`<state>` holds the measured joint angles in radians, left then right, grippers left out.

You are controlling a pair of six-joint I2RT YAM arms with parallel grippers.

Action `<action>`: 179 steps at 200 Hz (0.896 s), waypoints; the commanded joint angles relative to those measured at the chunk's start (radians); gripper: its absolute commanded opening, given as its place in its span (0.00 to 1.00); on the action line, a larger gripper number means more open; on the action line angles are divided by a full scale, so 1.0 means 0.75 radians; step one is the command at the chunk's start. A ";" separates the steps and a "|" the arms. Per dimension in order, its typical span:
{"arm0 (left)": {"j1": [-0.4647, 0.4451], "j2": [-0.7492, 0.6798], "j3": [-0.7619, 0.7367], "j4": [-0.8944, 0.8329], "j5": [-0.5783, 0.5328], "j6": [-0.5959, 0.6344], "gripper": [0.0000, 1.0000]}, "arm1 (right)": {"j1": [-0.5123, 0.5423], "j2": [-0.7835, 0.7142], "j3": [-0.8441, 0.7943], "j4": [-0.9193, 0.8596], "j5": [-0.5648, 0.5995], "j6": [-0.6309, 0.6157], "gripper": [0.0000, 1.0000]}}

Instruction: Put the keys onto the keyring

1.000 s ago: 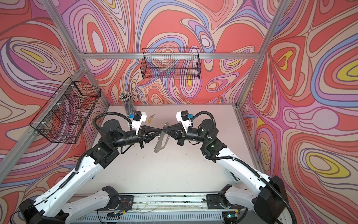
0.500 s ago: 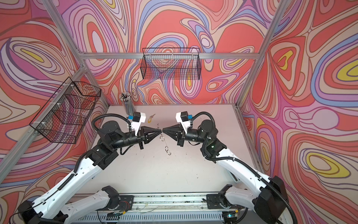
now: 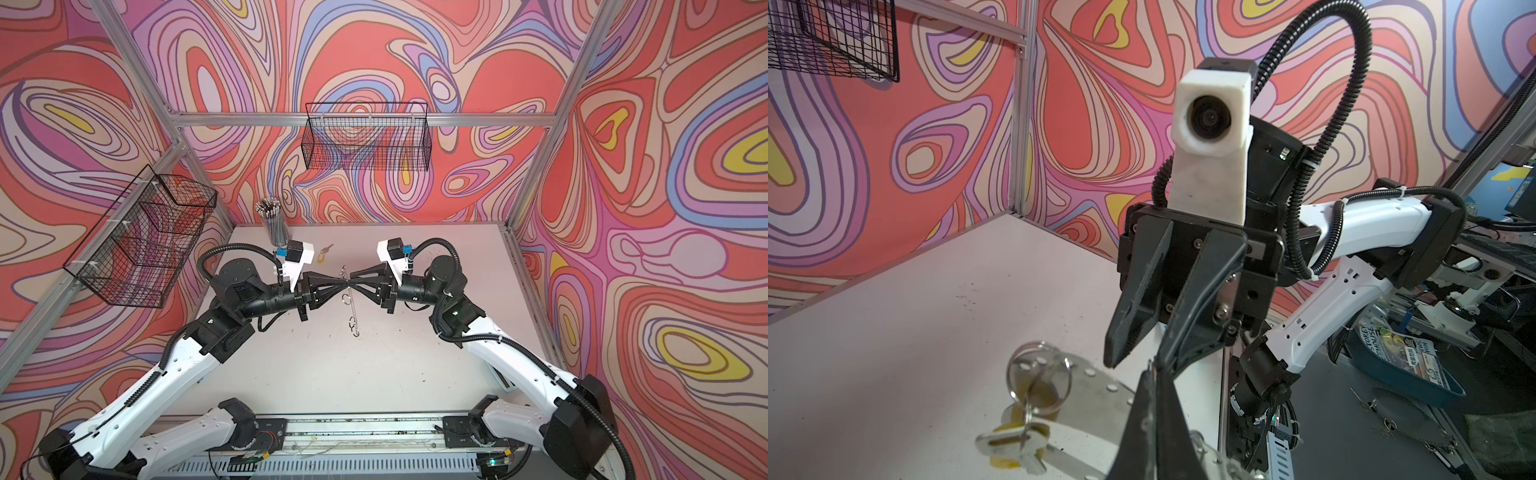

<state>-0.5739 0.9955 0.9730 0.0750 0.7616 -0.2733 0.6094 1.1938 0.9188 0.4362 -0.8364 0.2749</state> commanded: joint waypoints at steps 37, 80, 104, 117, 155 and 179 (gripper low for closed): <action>-0.010 0.015 0.010 0.069 0.071 -0.006 0.00 | 0.014 0.039 0.010 -0.014 -0.120 0.007 0.00; -0.010 -0.017 0.005 0.016 0.024 0.026 0.16 | 0.006 -0.012 -0.028 0.022 -0.019 0.018 0.00; -0.010 -0.048 -0.016 -0.006 0.000 0.041 0.18 | 0.000 -0.029 -0.037 0.030 -0.002 0.020 0.00; -0.010 -0.057 -0.019 -0.017 -0.002 0.045 0.18 | -0.002 -0.028 -0.036 0.030 0.000 0.021 0.00; -0.010 -0.052 -0.015 -0.042 0.007 0.049 0.16 | -0.007 -0.033 -0.036 0.036 0.006 0.024 0.00; -0.010 -0.047 -0.009 -0.067 0.005 0.057 0.16 | -0.011 -0.039 -0.037 0.036 0.015 0.025 0.00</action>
<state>-0.5762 0.9737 0.9684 0.0471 0.7498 -0.2535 0.6098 1.1908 0.9009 0.4534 -0.8627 0.2901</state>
